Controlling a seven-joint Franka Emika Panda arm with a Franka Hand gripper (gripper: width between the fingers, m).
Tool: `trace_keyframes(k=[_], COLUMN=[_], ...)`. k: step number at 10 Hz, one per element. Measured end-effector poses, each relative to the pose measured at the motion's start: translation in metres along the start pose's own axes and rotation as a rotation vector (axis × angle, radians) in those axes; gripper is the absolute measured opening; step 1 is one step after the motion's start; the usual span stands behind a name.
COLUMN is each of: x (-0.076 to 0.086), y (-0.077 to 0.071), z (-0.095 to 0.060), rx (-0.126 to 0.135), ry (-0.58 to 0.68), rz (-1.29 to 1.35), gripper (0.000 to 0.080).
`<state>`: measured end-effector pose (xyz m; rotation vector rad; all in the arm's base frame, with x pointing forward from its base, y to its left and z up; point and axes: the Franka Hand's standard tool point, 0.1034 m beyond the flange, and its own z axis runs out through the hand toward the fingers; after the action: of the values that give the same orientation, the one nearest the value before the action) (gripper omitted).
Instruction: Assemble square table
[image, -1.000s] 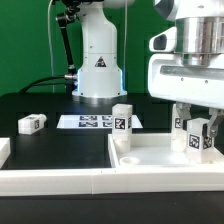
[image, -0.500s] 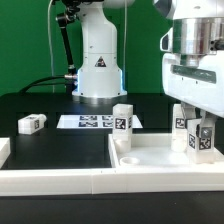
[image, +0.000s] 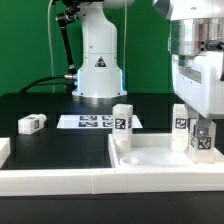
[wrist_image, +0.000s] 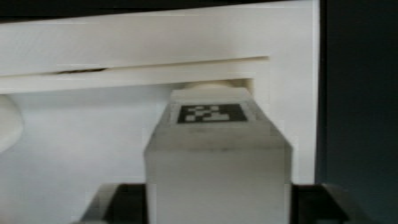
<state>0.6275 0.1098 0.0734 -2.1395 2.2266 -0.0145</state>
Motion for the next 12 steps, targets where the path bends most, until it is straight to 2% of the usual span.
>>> trace_keyframes(k=[1, 2, 3, 4, 5, 6, 9, 12], x=[0.0, -0.001, -0.004, -0.006, -0.011, -0.011, -0.01, -0.013], y=[0.0, 0.0, 0.001, -0.002, -0.001, -0.004, -0.004, -0.006], z=[0.0, 0.0, 0.0, -0.001, -0.001, -0.002, -0.002, -0.003], rx=[0.0, 0.0, 0.002, 0.017, 0.019, 0.037, 0.035, 0.036], ry=[0.0, 0.0, 0.0, 0.001, -0.002, 0.001, 0.007, 0.064], rz=[-0.021, -0.044, -0.117, -0.28, -0.432, -0.458, -0.678, -1.107], gripper=[0.0487, 0.0613, 0.0613, 0.0638, 0.0647, 0.0649, 0.0649, 0.0649])
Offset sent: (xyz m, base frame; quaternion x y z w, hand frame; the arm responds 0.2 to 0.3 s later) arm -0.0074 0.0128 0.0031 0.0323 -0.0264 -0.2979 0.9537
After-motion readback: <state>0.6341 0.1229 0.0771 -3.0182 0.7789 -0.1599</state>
